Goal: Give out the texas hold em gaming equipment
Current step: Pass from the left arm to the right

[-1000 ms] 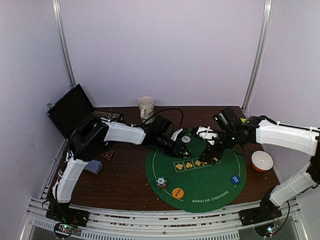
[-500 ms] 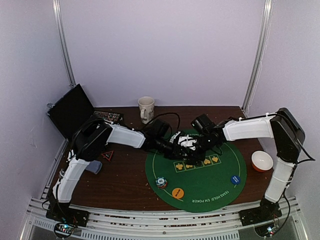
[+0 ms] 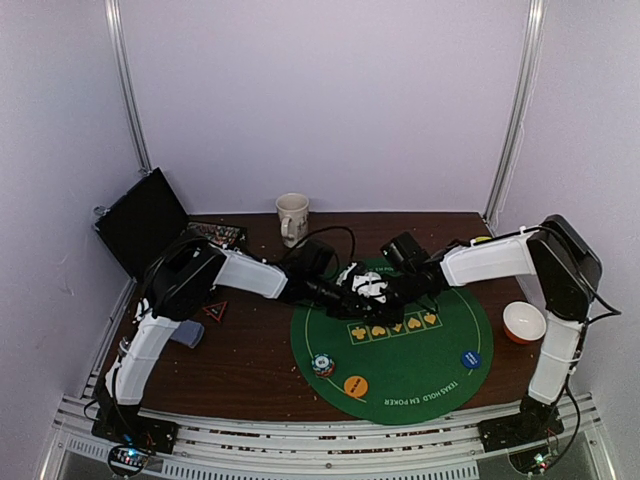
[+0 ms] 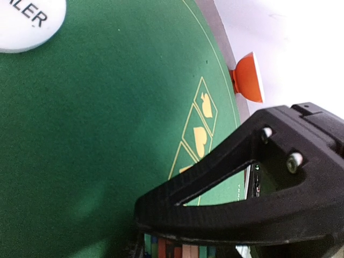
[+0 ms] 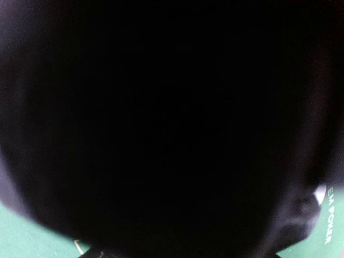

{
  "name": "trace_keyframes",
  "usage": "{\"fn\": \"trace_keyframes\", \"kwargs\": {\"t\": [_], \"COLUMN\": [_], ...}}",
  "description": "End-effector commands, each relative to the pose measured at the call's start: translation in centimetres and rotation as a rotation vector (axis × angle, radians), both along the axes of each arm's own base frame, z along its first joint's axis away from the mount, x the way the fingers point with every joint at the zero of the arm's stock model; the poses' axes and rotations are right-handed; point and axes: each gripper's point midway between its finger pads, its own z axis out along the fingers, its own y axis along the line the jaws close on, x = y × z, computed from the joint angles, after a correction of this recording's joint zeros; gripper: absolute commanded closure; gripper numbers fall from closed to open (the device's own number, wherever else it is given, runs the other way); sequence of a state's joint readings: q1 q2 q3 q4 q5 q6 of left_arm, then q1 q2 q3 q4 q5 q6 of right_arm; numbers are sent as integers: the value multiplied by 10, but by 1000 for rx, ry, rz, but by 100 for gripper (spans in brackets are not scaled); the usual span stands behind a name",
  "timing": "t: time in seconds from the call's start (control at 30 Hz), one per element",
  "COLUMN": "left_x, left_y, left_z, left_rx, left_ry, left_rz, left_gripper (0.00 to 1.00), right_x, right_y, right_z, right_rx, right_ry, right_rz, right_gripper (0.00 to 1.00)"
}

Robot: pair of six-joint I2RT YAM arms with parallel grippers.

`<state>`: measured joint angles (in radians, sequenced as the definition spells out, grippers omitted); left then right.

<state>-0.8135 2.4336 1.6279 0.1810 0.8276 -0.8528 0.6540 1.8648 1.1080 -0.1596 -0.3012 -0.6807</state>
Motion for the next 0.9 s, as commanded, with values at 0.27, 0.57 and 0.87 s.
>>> {"fn": "trace_keyframes", "kwargs": {"t": [0.27,0.57,0.87], "left_x": [8,9,11], "left_y": [5,9,10], "left_z": [-6,-11,-13], "left_rx": [-29,-24,-24], "left_ry": [0,7,12], "left_rz": [9,12,12], "left_gripper": [96,95,93], "right_x": [-5,-2,-5], "right_y": [-24,-33,-41], "right_z": [-28,-42,-56], "right_rx": [-123,-229,-319], "right_ry": [63,54,10], "right_rz": [-19,-22,0], "right_gripper": [34,42,32]}}
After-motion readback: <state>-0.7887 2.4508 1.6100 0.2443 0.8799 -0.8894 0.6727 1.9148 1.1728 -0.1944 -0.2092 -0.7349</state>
